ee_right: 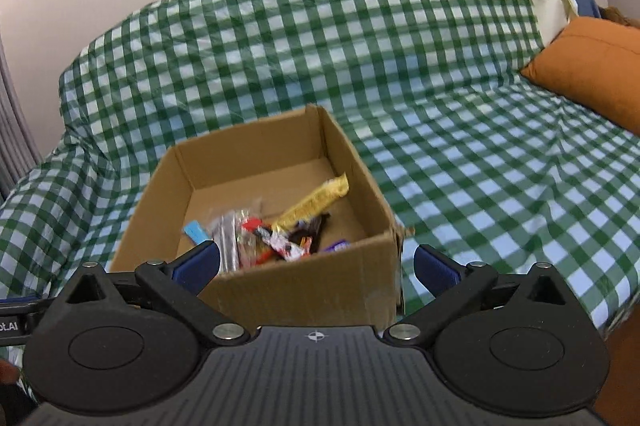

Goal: Organize snacks

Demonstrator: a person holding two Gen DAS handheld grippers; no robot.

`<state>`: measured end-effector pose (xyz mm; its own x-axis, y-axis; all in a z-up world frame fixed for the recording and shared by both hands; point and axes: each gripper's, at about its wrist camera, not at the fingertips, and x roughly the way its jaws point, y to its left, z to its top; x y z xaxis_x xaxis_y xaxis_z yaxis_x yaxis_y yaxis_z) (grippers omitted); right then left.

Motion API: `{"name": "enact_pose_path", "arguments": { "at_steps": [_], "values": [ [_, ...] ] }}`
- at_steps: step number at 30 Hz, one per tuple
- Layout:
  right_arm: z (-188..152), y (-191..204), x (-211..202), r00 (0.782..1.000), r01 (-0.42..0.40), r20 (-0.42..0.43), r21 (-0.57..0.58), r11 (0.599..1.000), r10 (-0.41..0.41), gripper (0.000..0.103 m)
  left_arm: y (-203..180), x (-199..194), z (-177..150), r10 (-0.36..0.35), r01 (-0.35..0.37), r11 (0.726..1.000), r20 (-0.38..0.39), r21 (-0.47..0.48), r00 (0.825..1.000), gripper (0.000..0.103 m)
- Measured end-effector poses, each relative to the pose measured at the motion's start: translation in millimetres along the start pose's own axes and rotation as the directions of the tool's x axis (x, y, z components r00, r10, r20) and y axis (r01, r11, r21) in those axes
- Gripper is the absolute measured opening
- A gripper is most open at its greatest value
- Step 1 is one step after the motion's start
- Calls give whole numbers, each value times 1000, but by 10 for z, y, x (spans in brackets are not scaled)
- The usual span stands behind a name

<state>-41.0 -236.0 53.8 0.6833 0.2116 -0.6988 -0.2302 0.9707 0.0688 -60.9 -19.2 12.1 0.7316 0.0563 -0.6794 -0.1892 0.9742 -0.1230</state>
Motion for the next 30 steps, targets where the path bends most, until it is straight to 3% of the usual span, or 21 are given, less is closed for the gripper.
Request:
{"name": "enact_pose_path", "arguments": {
  "at_steps": [9,16,30],
  "values": [
    [-46,167,151,999,2,-33,-104,995,-5,103,32,133,-260,17,-17,1000,41,3,999,102],
    [-67,235,166,999,16,-33,-141,990,-21,103,18,163,-297,-16,15,1000,65,16,998,102],
    [-77,288,184,999,17,-32,-217,976,-25,103,47,172,-269,-13,12,1000,76,12,997,102]
  ]
}}
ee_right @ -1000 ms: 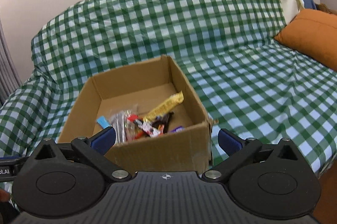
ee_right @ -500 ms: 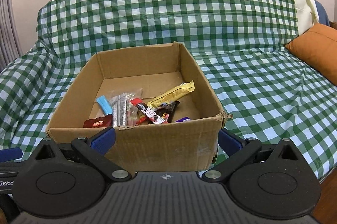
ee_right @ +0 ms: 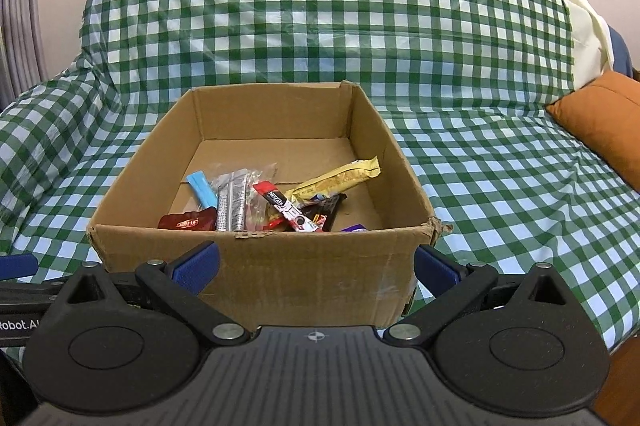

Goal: Organize snacks

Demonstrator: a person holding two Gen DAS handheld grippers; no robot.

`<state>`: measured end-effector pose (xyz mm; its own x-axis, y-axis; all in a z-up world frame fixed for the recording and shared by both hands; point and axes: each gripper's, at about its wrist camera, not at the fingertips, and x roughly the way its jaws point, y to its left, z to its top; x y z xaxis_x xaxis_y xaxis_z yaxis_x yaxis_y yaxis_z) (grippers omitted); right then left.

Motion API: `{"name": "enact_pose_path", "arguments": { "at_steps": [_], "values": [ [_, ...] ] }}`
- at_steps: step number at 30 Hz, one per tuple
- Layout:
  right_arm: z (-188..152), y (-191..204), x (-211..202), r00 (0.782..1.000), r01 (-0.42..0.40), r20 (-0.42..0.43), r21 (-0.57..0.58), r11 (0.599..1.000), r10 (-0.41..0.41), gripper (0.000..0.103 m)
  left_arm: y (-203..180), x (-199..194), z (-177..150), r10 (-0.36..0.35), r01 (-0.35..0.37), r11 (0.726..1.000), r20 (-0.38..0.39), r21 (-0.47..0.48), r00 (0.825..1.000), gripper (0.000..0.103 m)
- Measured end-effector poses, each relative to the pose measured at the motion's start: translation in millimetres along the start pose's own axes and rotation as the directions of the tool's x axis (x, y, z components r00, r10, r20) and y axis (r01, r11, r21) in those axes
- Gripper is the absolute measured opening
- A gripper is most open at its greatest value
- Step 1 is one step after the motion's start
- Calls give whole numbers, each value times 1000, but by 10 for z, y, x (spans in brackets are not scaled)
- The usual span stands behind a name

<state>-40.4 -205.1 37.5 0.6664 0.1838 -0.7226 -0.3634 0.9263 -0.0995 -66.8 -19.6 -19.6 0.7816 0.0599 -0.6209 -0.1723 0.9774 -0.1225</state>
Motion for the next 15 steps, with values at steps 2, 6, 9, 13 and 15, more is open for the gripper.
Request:
{"name": "enact_pose_path", "arguments": {
  "at_steps": [2,6,9,13,15],
  "values": [
    [-2,4,-2,1000,0,0,1,1000,0,103,-2,-8,-2,0,0,1000,2,1,1000,102],
    [2,-2,-2,1000,0,2,0,1000,0,103,-1,-13,-2,-2,2,1000,2,3,1000,102],
    [3,4,-6,1000,-1,4,-4,1000,1,103,-6,-17,-14,-6,6,1000,1,10,1000,102],
    [3,8,-12,1000,-1,5,-5,1000,1,103,-24,-16,-25,-9,9,1000,2,20,1000,102],
    [1,8,-14,1000,-1,6,-6,1000,1,103,-23,-14,-27,-11,11,1000,1,21,1000,102]
  ]
}}
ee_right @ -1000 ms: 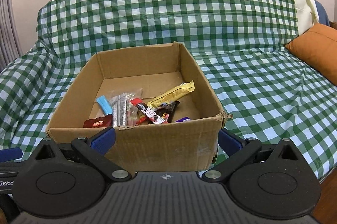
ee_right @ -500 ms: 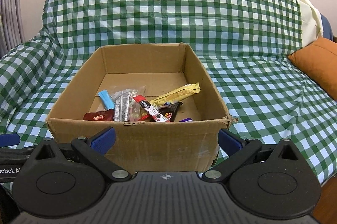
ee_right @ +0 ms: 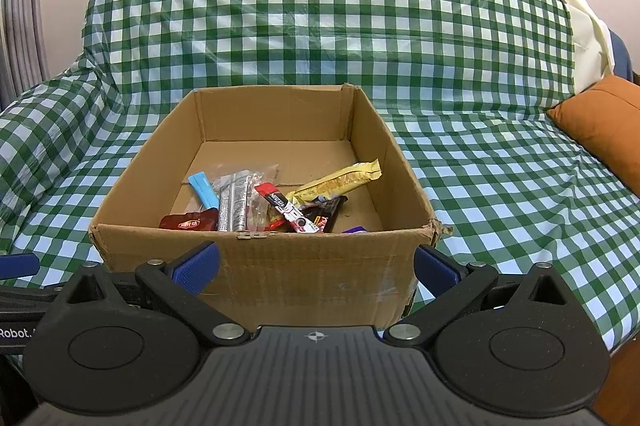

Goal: Organize snacks

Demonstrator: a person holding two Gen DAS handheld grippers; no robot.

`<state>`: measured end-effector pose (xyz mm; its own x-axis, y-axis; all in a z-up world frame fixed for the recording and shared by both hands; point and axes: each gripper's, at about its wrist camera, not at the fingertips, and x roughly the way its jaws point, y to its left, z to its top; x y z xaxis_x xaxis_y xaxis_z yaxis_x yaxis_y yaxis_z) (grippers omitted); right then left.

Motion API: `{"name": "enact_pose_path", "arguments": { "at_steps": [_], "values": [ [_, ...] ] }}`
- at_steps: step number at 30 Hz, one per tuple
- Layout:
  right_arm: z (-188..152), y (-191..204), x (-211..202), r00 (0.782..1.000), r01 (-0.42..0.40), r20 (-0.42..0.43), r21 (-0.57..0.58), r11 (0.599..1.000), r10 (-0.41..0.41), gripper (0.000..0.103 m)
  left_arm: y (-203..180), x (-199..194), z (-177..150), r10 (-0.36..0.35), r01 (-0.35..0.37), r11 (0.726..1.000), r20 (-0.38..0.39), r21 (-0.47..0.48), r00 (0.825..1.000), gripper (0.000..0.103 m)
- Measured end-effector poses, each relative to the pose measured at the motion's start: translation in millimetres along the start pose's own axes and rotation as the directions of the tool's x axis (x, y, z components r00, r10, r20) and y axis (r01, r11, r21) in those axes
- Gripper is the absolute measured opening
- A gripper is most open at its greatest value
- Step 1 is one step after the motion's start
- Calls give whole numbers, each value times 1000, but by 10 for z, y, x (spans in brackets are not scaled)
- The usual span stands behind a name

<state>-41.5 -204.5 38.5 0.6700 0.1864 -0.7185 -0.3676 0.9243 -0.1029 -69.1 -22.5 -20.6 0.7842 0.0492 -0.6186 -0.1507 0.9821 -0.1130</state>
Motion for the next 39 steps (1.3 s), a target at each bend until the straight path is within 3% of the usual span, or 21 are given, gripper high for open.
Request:
{"name": "enact_pose_path", "arguments": {
  "at_steps": [39],
  "values": [
    [-4,12,-12,1000,3,4,-16,1000,-3,103,-18,-3,-14,-13,13,1000,6,5,1000,103]
  ]
}}
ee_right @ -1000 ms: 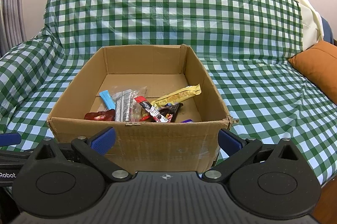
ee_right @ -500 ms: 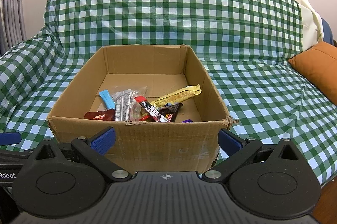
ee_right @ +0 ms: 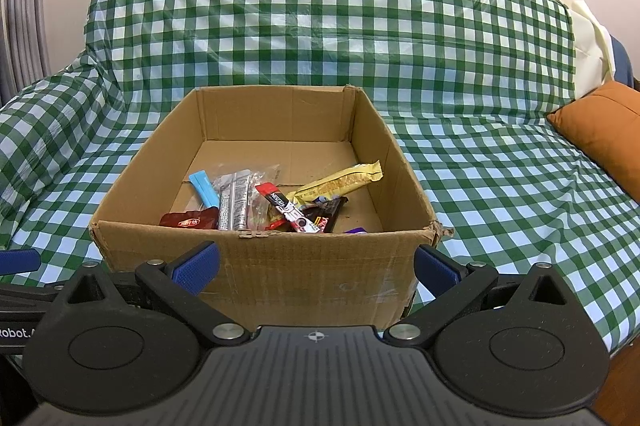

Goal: Organize snacks

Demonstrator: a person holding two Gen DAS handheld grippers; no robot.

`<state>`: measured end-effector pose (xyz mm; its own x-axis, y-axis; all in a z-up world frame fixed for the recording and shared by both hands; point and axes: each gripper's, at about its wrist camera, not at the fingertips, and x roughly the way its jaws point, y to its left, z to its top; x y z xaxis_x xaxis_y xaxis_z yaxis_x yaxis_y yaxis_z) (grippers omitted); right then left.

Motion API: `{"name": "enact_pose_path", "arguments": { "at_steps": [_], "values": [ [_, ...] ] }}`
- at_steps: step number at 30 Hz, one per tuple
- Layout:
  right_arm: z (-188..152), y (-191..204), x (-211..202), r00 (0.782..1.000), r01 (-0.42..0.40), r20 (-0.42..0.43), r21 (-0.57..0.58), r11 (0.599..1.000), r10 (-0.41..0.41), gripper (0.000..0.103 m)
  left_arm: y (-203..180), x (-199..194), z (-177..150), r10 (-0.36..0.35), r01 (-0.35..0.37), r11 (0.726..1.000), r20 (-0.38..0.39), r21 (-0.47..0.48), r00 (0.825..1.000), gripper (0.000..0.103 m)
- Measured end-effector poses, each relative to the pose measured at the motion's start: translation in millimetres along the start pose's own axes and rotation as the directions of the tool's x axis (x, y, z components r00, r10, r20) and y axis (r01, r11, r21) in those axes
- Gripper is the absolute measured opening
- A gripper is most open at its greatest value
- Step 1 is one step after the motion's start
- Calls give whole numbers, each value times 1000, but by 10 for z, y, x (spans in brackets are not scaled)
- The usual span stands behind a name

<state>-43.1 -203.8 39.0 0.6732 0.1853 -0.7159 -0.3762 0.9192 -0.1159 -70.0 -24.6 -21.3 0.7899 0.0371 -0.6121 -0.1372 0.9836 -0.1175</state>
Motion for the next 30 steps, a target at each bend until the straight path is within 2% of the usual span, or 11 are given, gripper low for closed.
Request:
{"name": "enact_pose_path", "arguments": {
  "at_steps": [30],
  "values": [
    [-3,-3,-5,1000,1,4,10,1000,-1,103,-10,-20,4,-28,28,1000,19,2,999,103]
  ]
}}
